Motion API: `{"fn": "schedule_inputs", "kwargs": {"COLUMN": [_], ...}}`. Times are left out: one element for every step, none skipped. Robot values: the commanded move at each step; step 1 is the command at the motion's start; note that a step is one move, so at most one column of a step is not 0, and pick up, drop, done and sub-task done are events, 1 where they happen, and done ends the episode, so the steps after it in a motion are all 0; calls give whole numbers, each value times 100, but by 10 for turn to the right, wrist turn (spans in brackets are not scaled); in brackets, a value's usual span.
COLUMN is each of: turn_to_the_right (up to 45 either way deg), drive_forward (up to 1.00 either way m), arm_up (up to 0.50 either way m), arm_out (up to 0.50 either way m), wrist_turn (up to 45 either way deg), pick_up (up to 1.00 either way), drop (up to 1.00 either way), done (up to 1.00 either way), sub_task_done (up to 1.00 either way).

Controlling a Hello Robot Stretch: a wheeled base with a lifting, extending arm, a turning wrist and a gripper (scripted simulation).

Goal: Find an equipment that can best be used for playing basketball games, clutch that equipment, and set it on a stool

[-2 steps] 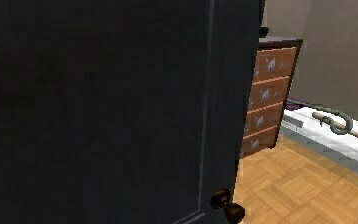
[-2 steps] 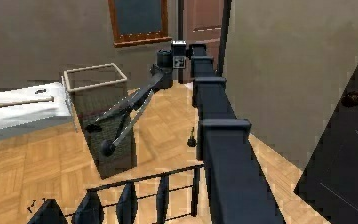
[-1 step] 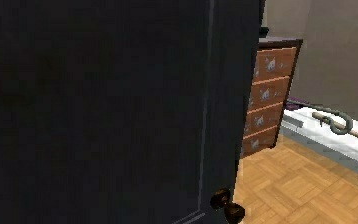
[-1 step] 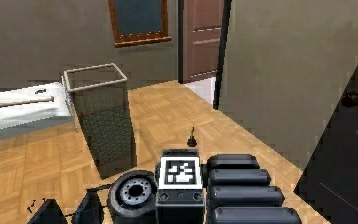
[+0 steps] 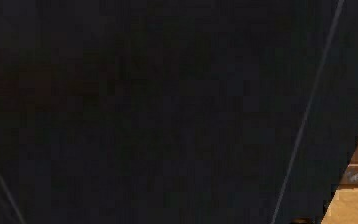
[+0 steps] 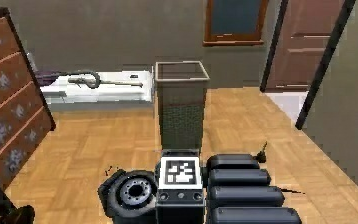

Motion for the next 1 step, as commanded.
{"fn": "schedule_inputs", "kwargs": {"turn_to_the_right": [-30], "drive_forward": [0], "arm_up": [0], "arm_out": [0], "wrist_turn": [0], "pick_up": [0], "drop": [0], "done": [0], "sub_task_done": [0]}}
